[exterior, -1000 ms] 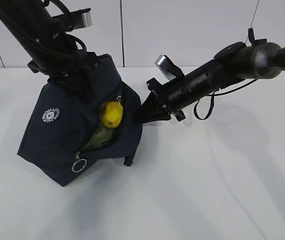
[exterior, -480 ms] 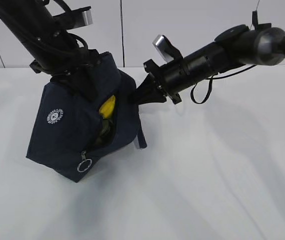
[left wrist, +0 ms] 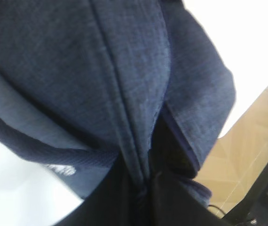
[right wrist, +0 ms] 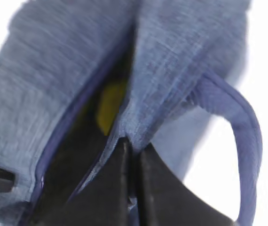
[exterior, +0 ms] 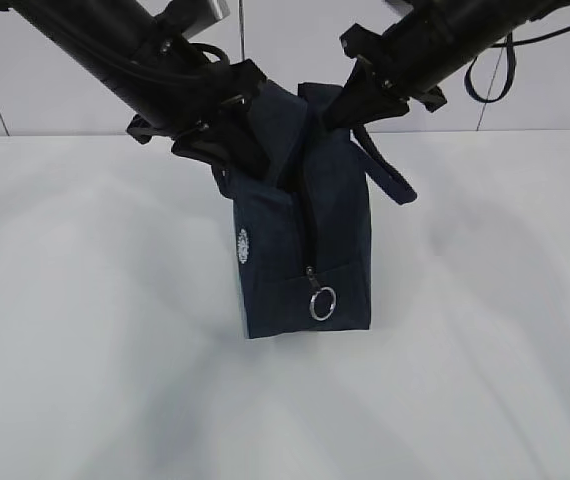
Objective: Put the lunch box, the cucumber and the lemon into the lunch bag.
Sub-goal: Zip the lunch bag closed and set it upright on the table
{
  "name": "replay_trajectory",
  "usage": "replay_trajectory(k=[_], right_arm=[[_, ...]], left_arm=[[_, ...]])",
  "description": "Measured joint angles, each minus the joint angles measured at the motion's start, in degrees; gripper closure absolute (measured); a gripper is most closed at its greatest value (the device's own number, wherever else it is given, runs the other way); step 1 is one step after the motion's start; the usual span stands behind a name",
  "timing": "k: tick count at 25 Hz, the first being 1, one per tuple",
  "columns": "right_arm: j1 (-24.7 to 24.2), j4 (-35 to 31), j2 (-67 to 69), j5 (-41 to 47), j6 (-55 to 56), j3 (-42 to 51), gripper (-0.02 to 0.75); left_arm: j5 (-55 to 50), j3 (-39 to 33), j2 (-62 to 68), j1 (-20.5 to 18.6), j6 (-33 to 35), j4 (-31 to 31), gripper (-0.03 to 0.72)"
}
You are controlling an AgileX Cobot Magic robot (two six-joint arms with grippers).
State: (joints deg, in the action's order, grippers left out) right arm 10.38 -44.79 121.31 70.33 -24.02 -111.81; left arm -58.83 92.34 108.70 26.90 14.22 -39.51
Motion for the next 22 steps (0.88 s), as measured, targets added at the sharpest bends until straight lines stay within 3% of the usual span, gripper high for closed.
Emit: replay_trajectory(k=[12,22], right_arm=[[0.0,3.92,-1.1,0.65,1.49,-0.39,0.722],[0.21,5.98,-0.54,0.76,3.4,0.61,0.697]], left_arm=[[3.08,0.0,1.19,1.28,0.0,-0.38,0.662],[4.29,-0.11,5.4,2.02,-2.64,0.29,0.528]])
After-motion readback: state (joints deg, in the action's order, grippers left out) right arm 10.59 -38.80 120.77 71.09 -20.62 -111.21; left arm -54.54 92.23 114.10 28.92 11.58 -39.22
